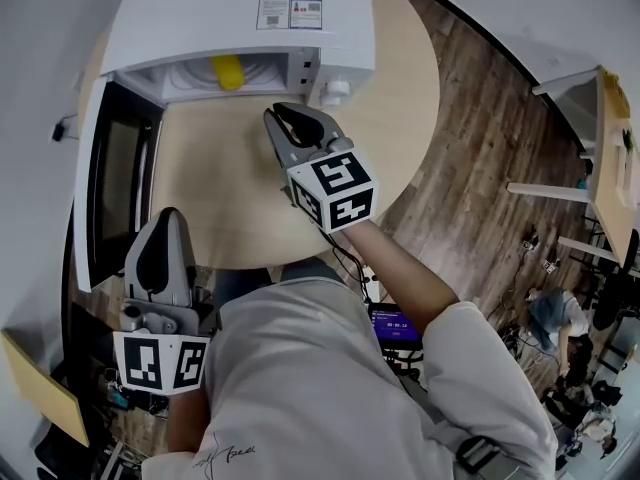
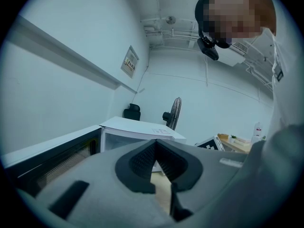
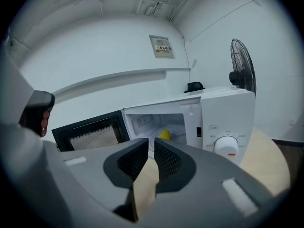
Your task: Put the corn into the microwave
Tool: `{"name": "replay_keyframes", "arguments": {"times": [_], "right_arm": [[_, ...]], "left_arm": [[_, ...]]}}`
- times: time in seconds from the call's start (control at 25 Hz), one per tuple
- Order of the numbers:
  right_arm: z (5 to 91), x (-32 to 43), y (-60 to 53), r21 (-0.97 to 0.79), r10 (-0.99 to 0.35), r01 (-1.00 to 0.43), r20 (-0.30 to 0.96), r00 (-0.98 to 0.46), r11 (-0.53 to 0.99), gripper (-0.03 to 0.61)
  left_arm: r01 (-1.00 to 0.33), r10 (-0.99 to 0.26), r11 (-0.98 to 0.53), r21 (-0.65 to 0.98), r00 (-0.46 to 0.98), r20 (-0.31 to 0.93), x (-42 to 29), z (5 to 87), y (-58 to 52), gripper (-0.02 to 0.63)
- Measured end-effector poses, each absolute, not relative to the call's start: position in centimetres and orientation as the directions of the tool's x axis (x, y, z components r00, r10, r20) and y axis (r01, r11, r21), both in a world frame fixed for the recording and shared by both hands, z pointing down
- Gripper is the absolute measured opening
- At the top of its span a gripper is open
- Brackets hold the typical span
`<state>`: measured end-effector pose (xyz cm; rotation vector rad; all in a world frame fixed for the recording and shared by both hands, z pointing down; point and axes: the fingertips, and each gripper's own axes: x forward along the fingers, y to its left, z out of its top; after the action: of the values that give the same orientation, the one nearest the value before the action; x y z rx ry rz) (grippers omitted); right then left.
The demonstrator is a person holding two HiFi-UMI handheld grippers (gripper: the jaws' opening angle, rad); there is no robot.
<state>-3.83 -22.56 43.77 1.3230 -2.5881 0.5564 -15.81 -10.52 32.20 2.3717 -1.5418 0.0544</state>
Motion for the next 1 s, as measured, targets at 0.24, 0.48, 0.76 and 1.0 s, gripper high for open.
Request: {"name": "replay_keyframes", "arguments": {"times": [0.24,0.48,0.76,1.0], "right_arm": [[42.3,-2.1,-20.5,-0.255,-0.741,-0.805,0.314,-0.594,0.536,0.024],[40.2,-0.7,-19.2,-0.247,-0.746,-0.800,0.290,-0.599,0.547,0.018],[37.9,1.1,-17.1,-0.220,-0.762,-0.805,0.260,-0.593,0.551,0.012],[36.4,1.0,-14.6,-0.199,-0.758,-0.799,0.253,-0.601,0.567,0.012]], "left_arm": [[-0.897,-0.887,-0.372,0.238,0.419,0.194,-14.7,31.9,-10.3,0.000],[-0.899,-0.892,-0.366,0.241,0.413,0.185,-14.1,31.4,-9.9,0.000],[-0.913,-0.904,-0.340,0.226,0.384,0.191,-14.0,31.3,-9.7,0.000],[-0.934,-0.912,-0.308,0.181,0.344,0.222,-15.4,32.6,-9.5,0.000]]}}
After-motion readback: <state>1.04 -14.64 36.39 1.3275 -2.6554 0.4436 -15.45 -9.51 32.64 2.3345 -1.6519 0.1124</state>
